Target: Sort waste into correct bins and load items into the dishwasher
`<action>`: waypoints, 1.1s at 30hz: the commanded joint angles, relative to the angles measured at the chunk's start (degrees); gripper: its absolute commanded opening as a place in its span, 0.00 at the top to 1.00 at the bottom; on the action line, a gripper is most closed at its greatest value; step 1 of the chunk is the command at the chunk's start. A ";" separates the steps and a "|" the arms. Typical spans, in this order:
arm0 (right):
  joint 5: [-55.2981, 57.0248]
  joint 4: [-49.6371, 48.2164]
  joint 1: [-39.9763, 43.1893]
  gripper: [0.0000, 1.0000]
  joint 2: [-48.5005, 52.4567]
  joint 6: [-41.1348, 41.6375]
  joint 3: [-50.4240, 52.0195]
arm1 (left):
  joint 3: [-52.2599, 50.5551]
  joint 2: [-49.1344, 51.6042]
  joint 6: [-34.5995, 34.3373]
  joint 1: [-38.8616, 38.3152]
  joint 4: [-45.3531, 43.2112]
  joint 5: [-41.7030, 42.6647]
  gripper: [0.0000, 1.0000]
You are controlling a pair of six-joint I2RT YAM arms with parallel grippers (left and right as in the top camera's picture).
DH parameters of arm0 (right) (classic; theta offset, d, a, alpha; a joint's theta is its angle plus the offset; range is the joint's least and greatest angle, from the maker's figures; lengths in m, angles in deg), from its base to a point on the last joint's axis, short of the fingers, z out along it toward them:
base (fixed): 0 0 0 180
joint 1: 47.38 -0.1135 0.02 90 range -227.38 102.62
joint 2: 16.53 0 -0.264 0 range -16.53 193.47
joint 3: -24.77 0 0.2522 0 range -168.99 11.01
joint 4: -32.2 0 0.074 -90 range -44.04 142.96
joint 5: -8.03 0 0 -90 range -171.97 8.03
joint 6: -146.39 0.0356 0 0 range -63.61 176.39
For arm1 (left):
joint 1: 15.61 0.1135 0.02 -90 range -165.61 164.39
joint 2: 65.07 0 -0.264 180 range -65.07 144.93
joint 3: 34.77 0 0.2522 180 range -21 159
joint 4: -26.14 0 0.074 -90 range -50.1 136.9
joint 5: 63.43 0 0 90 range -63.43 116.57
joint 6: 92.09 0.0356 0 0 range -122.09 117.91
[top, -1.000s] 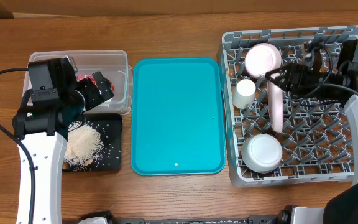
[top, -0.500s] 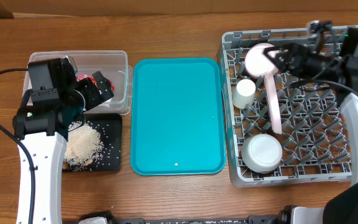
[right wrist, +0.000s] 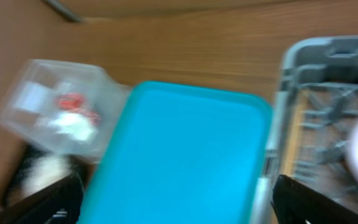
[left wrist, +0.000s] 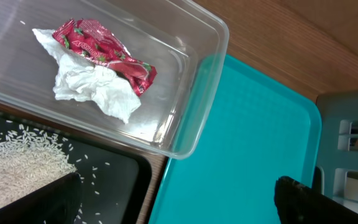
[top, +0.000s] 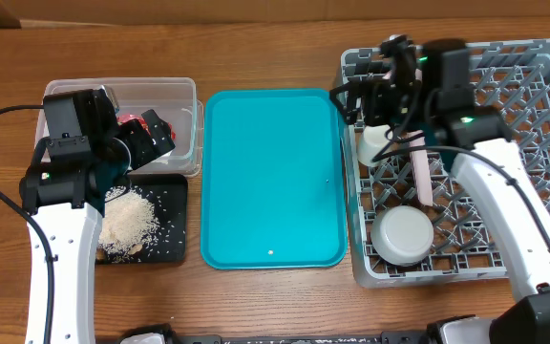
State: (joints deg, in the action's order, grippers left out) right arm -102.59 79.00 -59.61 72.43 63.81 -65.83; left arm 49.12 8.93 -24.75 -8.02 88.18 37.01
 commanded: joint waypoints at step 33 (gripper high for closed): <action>14.58 -7.26 -4.15 0.00 -8.09 -0.13 -0.04 | 0.44 -0.50 0.59 -0.09 -0.09 -0.35 0.00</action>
State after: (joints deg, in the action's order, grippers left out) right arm -88.56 73.99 -63.54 70.86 63.83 -65.64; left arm 49.12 8.93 -24.75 -8.02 88.15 37.01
